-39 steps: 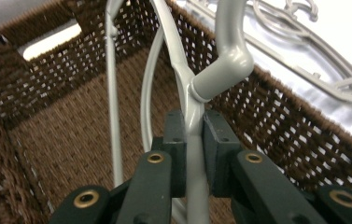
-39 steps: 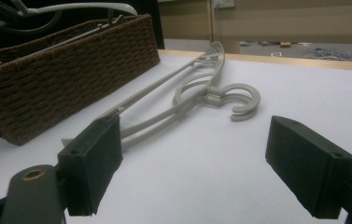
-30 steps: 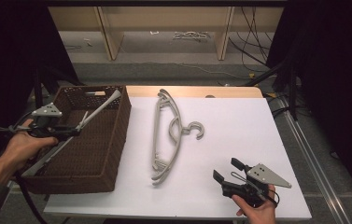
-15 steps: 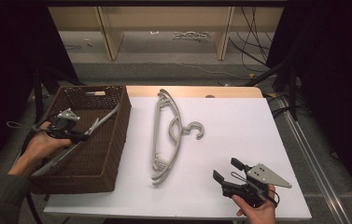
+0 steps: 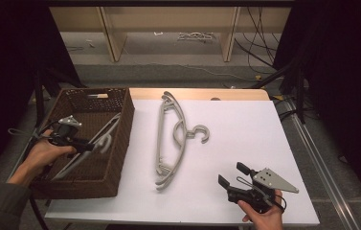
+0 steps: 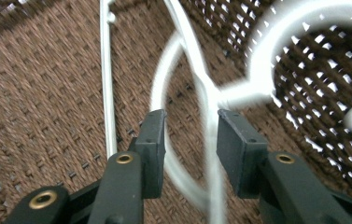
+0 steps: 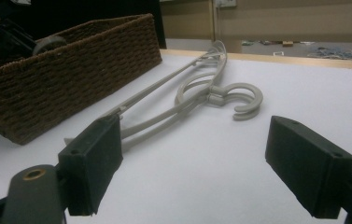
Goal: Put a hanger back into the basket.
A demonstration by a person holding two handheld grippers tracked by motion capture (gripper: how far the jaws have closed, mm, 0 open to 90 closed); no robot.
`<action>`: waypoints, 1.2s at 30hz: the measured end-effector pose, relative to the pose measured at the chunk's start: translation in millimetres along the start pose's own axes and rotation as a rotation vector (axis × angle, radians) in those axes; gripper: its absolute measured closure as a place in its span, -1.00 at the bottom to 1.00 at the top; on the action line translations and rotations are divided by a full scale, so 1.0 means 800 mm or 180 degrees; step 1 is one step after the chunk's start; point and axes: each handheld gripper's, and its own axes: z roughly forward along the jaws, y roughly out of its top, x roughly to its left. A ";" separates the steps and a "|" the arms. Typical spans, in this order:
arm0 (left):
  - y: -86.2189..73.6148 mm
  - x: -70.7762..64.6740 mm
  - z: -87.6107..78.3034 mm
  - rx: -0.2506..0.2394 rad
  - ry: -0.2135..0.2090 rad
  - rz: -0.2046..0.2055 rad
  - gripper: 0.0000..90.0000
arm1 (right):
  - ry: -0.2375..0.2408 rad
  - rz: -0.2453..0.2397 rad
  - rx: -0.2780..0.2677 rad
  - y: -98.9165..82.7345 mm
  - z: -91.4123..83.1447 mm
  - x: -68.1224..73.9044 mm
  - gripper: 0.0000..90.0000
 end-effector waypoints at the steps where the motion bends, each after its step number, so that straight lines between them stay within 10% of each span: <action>1: 0.001 -0.002 -0.003 -0.0033 0.0037 -0.0034 0.30 | 0.0003 -0.0005 0.0017 0.000 0.000 0.000 -0.56; 16: 0.029 -0.033 -0.050 -0.0884 0.0217 -0.0674 -0.25 | 0.0002 0.0034 -0.0011 0.000 -0.001 0.000 -0.56; 26: 0.036 -0.072 -0.070 -0.1533 0.0046 -0.0750 -0.50 | -0.0011 0.0002 -0.0042 0.000 0.000 0.000 -0.57; 36: 0.032 -0.106 -0.079 -0.1845 -0.0018 -0.0661 -0.58 | -0.0016 -0.0001 -0.0035 0.000 0.000 0.000 -0.57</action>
